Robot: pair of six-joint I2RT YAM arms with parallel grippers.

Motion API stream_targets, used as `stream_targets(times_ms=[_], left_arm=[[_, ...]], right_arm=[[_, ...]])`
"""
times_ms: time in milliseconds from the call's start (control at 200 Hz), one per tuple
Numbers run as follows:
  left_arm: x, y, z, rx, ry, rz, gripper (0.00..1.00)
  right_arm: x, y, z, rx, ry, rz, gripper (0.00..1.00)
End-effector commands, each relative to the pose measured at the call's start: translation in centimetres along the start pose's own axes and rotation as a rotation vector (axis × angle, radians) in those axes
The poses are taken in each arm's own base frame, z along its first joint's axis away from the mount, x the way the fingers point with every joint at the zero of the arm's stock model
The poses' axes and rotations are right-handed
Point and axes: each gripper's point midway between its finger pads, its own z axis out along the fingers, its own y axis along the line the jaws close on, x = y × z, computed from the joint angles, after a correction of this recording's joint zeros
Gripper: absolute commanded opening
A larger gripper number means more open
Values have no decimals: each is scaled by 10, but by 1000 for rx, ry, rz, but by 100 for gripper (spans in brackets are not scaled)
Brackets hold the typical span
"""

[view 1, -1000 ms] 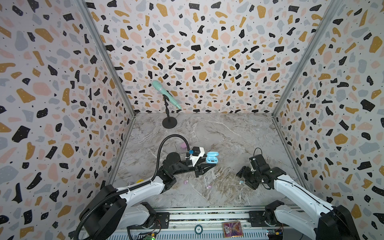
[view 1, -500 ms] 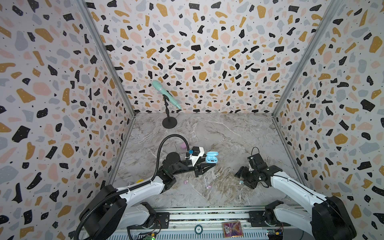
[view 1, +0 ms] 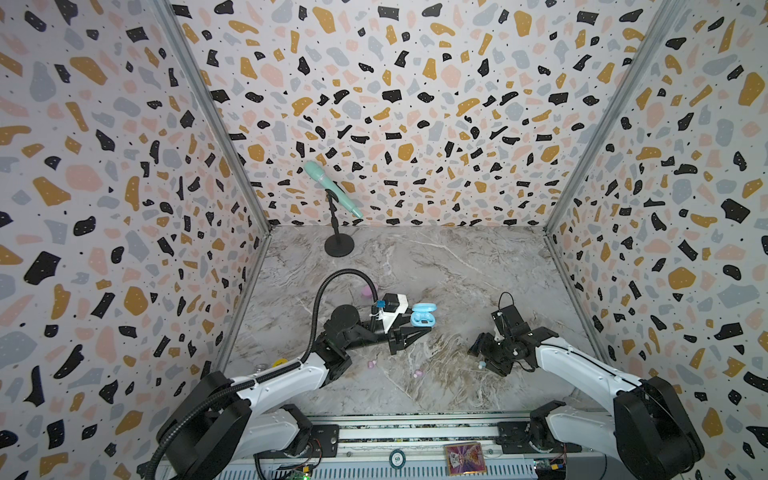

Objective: Insert wireless bluetooth earbuds into charging case
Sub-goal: Pick up the wireless bluetooth earbud from the bottom-right of the table.

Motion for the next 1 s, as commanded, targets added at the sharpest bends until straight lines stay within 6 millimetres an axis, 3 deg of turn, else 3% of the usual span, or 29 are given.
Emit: stream_targets(times_ms=[0, 285, 591, 996], left_arm=[[-12, -1, -4, -7, -43, 46, 16], [-12, -1, -5, -10, -45, 46, 16], [-13, -2, -5, -11, -47, 49, 16], [-15, -2, -7, -15, -52, 54, 15]], right_arm=[[-8, 8, -4, -11, -24, -28, 69], [-11, 7, -2, 42, -5, -69, 66], [-8, -5, 3, 143, 33, -140, 51], [-2, -11, 8, 250, 63, -234, 40]])
